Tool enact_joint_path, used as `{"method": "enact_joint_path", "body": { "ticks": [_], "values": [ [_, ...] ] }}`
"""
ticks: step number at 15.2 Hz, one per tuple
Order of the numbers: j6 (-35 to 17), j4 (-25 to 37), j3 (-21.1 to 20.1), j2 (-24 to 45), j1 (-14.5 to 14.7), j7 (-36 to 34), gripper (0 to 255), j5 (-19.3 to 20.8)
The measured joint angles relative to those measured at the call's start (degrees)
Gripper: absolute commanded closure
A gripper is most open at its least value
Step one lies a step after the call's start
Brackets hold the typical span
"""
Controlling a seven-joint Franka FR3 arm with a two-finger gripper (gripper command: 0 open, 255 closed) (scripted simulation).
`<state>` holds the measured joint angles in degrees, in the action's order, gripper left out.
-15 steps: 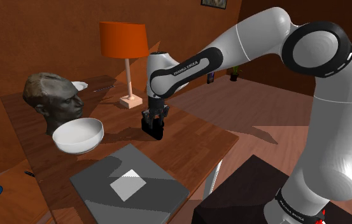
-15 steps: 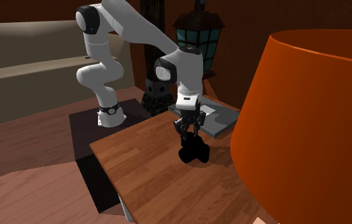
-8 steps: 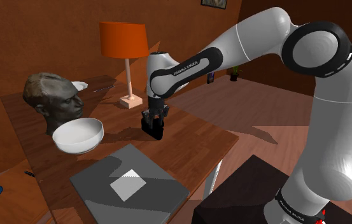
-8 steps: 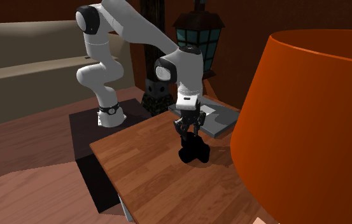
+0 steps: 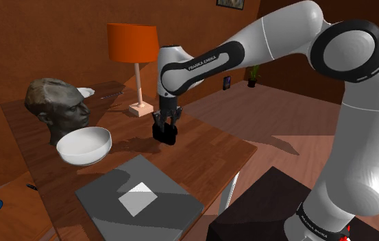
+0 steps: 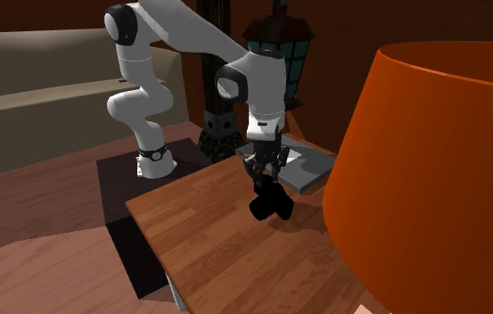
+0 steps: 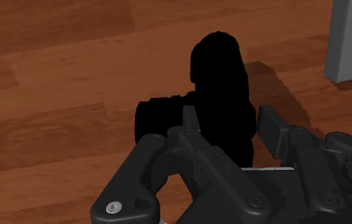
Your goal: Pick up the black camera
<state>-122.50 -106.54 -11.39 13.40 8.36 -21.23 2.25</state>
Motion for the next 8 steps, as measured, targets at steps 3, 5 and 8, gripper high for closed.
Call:
{"method": "enact_joint_path", "body": {
  "ticks": [3, 5, 8],
  "values": [
    [2.1, 1.7, -0.1, -0.5, 0.0, 0.1, 255, -0.1],
    [3.5, 2.4, -0.1, -1.1, 0.0, 0.1, 255, -0.3],
    [5.3, 3.6, -0.1, -1.8, -0.1, 0.4, 255, -0.5]
  ]
}}
